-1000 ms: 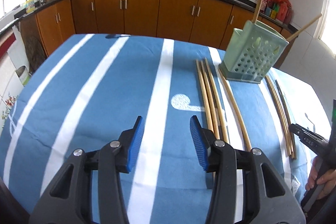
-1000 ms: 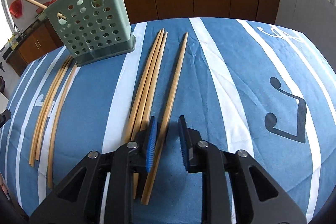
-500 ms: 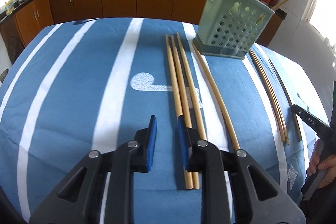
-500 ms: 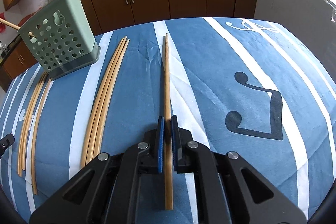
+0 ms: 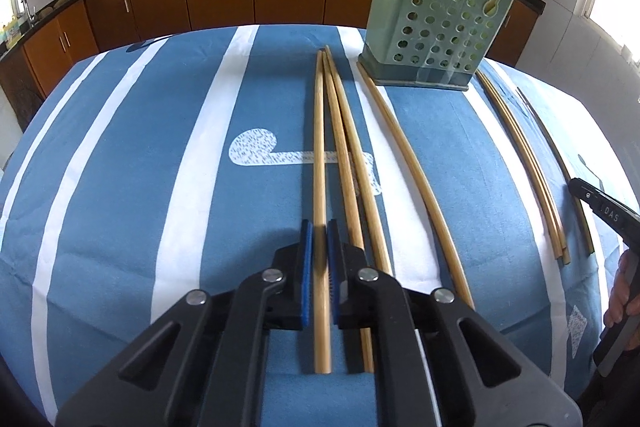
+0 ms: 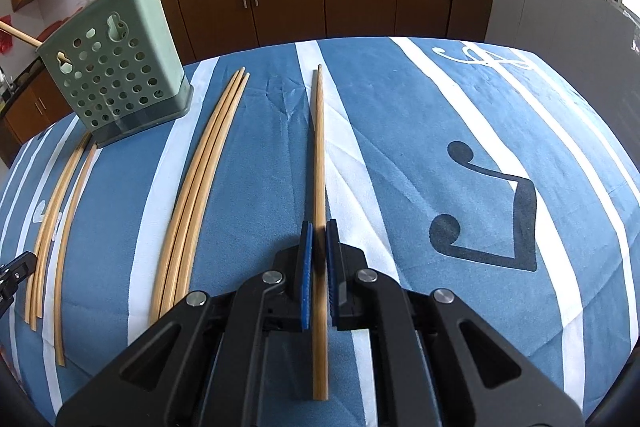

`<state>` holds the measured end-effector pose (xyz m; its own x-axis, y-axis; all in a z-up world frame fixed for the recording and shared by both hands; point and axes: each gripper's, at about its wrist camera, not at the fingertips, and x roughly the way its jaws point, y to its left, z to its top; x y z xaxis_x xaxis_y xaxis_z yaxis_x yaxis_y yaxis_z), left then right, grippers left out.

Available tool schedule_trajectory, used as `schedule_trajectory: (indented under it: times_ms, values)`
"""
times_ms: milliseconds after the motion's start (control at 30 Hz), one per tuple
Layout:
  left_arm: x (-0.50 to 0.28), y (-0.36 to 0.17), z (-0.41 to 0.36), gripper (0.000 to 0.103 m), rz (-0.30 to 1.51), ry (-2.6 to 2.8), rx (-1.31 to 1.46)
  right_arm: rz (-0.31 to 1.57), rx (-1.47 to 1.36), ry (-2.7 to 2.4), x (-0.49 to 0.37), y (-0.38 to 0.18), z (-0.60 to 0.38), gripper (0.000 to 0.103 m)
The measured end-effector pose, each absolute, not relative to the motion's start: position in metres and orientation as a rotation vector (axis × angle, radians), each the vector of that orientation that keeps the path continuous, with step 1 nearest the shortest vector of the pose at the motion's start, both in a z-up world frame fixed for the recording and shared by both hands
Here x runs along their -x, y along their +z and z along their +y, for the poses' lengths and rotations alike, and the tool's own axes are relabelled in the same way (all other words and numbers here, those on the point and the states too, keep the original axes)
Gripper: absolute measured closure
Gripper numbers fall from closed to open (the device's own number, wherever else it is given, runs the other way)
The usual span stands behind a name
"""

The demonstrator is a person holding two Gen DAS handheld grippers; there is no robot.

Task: Organize utensils
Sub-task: 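Grasp a chopstick with the right tool while the left tool grasps another, then lift both held chopsticks upright and carry them over the green holder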

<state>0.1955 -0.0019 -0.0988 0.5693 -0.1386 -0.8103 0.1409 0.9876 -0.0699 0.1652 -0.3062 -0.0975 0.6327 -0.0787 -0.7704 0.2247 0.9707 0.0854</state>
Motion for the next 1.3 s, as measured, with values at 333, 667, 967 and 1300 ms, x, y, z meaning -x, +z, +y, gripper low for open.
schedule_trajectory:
  times_ms: [333, 667, 967, 1300]
  values:
    - [-0.223, -0.096, 0.05, 0.095, 0.947, -0.025, 0.08, 0.861, -0.164, -0.146, -0.161, -0.099, -0.303, 0.096]
    - [-0.22, -0.098, 0.052, 0.094, 0.917, -0.052, 0.041, 0.857, -0.166, -0.143, -0.161, -0.099, -0.303, 0.095]
    - [-0.216, -0.098, 0.053, 0.094, 0.904, -0.057, 0.02, 0.857, -0.169, -0.139, -0.156, -0.1, -0.301, 0.095]
    - [-0.208, -0.099, 0.055, 0.093, 0.903, -0.06, 0.015, 0.857, -0.175, -0.134, -0.148, -0.101, -0.299, 0.095]
